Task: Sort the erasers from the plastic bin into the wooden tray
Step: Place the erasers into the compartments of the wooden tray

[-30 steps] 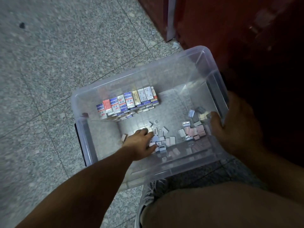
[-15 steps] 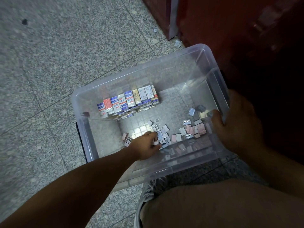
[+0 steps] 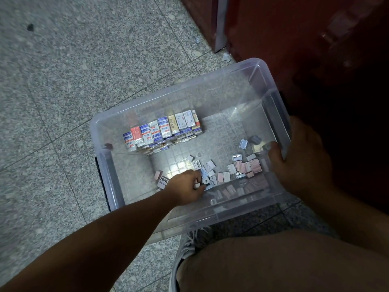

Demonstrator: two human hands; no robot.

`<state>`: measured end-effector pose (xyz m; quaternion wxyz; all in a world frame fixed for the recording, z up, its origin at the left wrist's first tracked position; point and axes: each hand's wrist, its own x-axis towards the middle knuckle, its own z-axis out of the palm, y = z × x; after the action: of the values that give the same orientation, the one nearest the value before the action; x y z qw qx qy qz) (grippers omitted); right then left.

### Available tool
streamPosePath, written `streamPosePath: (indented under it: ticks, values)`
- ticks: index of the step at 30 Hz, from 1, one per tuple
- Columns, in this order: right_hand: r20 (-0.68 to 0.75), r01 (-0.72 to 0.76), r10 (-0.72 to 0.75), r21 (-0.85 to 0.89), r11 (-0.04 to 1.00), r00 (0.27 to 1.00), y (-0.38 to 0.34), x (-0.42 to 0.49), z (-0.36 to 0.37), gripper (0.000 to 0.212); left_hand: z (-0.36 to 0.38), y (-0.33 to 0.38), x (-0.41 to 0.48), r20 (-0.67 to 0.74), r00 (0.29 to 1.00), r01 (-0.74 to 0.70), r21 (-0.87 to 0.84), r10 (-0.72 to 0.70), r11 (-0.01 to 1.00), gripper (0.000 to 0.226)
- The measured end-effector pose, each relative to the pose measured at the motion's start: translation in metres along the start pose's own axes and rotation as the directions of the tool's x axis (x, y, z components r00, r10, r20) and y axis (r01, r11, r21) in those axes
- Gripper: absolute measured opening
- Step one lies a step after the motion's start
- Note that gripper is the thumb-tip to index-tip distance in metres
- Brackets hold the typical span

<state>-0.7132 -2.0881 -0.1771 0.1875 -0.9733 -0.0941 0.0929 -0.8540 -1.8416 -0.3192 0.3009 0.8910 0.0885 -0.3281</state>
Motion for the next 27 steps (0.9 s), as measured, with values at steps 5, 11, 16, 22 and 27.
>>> streamPosePath:
  ticks: [5, 11, 16, 22, 27]
  values:
    - [0.004, 0.009, -0.009, -0.022, 1.000, 1.000, 0.003, 0.001, 0.001, 0.065, -0.004, 0.006, -0.001, -0.003, 0.998, 0.059, -0.103, -0.060, 0.993, 0.016]
    - [0.013, 0.020, -0.019, -0.027, 0.999, 1.000, 0.005, 0.001, 0.006, 0.066, -0.018, 0.009, -0.006, 0.012, 0.976, 0.205, -0.365, -0.216, 0.908, 0.017]
    - [0.097, 0.012, -0.008, -0.041, 0.999, 0.995, 0.002, 0.001, 0.000, 0.068, -0.050, 0.033, -0.034, -0.051, 0.974, 0.151, -0.589, -0.223, 0.794, 0.011]
    - [0.061, 0.047, -0.045, -0.046, 0.998, 0.997, -0.008, -0.015, -0.041, 0.057, -0.106, 0.087, -0.078, -0.240, 0.951, -0.027, -0.691, -0.195, 0.722, 0.019]
    - [-0.058, 0.236, -0.229, 0.256, 0.937, 0.972, -0.031, -0.054, -0.123, 0.013, -0.168, 0.177, -0.116, -0.448, 0.890, -0.277, -0.677, -0.083, 0.682, 0.016]
